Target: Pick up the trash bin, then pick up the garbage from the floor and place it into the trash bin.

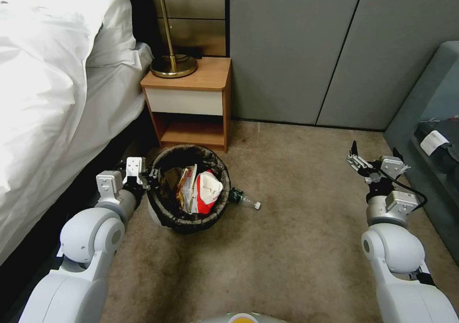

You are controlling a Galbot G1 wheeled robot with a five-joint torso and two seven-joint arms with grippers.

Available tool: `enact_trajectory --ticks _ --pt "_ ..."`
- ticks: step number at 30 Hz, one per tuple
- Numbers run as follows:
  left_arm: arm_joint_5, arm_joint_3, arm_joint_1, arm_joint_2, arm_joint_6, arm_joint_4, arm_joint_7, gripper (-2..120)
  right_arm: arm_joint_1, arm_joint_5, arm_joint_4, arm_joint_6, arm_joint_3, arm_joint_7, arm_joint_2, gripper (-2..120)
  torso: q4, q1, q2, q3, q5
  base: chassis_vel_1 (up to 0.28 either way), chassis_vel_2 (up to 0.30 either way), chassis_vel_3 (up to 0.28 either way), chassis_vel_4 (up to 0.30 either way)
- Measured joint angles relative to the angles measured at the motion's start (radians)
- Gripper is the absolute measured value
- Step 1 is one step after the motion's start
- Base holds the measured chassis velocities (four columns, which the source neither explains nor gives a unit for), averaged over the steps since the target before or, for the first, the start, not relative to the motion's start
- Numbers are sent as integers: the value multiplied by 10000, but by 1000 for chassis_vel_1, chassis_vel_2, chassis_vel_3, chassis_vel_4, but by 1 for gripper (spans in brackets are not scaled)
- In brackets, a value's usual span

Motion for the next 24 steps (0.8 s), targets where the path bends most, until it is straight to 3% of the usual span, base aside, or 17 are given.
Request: enact_trajectory --ticks 24 --pt "40 -16 -151 -53 0 204 33 5 37 2 -149 -49 -54 6 -87 100 0 1 0 1 0 -55 56 55 -53"
